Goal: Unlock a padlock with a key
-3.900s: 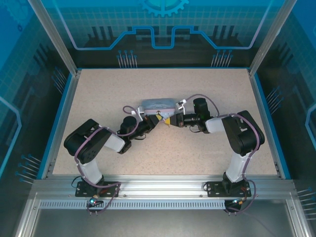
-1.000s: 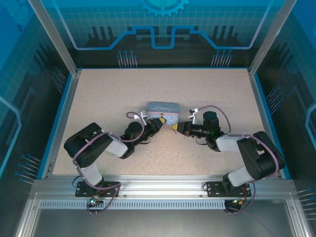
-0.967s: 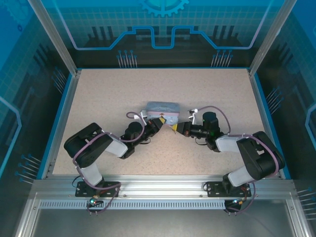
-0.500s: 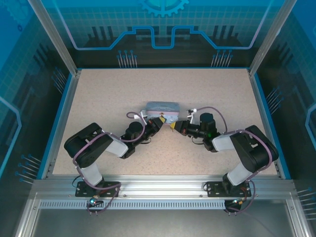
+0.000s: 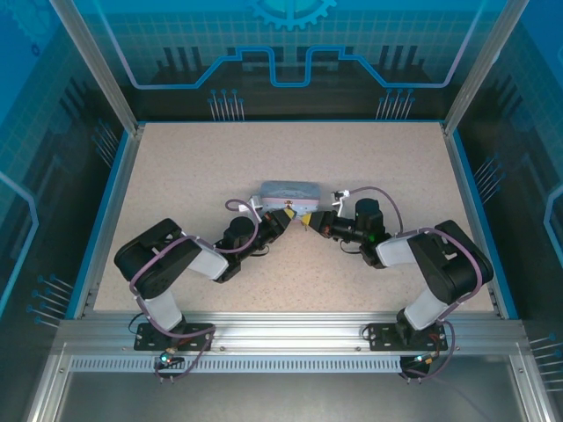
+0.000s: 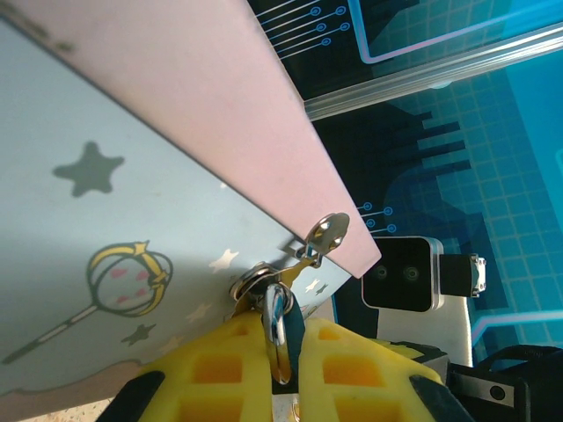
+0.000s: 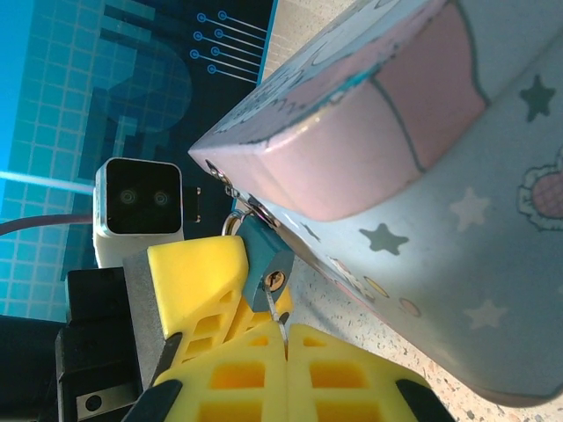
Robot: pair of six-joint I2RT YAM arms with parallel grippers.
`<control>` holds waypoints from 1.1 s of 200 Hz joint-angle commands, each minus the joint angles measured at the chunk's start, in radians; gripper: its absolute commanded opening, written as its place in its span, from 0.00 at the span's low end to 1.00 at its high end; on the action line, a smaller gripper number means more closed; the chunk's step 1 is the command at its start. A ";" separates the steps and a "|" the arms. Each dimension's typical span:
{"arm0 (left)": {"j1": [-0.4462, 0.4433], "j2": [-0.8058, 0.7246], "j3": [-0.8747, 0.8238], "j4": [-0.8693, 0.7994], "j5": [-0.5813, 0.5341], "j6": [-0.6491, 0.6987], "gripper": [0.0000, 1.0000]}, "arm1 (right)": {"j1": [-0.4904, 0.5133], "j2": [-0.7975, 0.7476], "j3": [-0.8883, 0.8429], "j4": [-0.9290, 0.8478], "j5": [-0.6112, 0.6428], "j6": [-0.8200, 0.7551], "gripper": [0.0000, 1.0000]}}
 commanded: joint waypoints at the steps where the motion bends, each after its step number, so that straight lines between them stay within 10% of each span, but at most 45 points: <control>1: -0.006 0.006 0.034 0.062 -0.004 -0.005 0.00 | 0.013 0.011 0.031 0.014 -0.016 -0.010 0.00; 220: -0.011 -0.066 0.064 0.005 0.066 -0.028 0.00 | 0.019 0.160 0.103 0.226 -0.115 0.076 0.00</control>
